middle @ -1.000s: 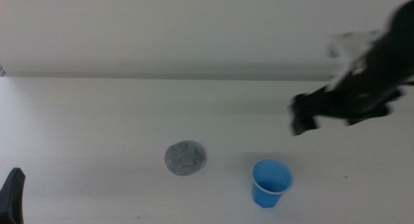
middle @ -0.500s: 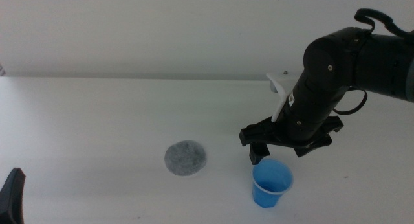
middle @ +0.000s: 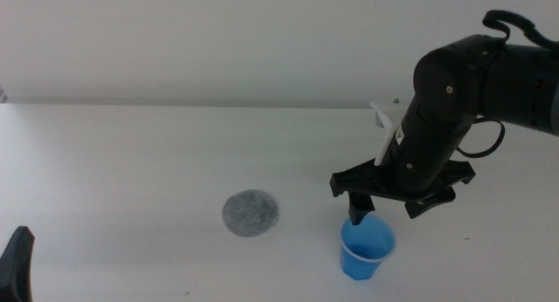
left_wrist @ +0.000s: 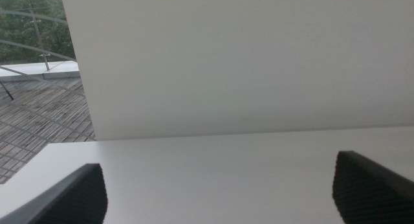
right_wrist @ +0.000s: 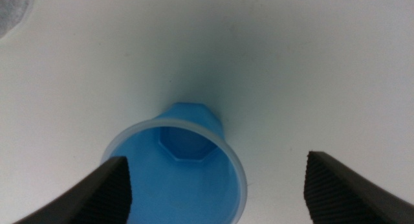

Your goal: Place an empty cup on a cup mat.

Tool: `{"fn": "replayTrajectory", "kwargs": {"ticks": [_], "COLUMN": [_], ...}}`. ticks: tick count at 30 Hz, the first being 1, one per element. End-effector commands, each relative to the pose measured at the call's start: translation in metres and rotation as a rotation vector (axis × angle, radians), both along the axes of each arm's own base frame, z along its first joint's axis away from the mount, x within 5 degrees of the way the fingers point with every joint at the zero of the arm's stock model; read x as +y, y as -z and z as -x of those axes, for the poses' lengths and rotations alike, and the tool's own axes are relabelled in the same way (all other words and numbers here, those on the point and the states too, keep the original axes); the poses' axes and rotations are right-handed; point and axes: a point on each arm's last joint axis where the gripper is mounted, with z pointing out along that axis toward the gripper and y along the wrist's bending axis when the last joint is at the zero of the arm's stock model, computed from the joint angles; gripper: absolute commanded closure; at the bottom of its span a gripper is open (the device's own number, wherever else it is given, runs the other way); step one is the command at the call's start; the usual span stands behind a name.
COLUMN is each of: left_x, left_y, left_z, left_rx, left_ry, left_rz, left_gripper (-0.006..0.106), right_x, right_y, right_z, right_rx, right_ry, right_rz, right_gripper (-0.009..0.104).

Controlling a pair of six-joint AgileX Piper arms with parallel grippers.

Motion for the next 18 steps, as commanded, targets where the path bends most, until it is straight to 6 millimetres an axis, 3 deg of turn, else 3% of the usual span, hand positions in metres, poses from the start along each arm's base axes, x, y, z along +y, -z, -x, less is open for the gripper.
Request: {"fn": "replayTrajectory", "kwargs": {"ticks": [1, 18], "left_x": [-0.001, -0.001], "left_y": [0.011, 0.011], "left_z": [0.001, 0.001], "left_rx": [-0.013, -0.013], "left_ry": [0.008, 0.008], "left_rz": [-0.001, -0.001], "left_gripper": [0.007, 0.007], "right_x": [-0.002, -0.004], "right_y": [-0.002, 0.031], "right_z": [-0.001, 0.009], "right_rx": [0.004, 0.055], "right_ry": [0.020, 0.061], "right_rz": [0.001, 0.023], "right_gripper": [0.024, 0.030]}}
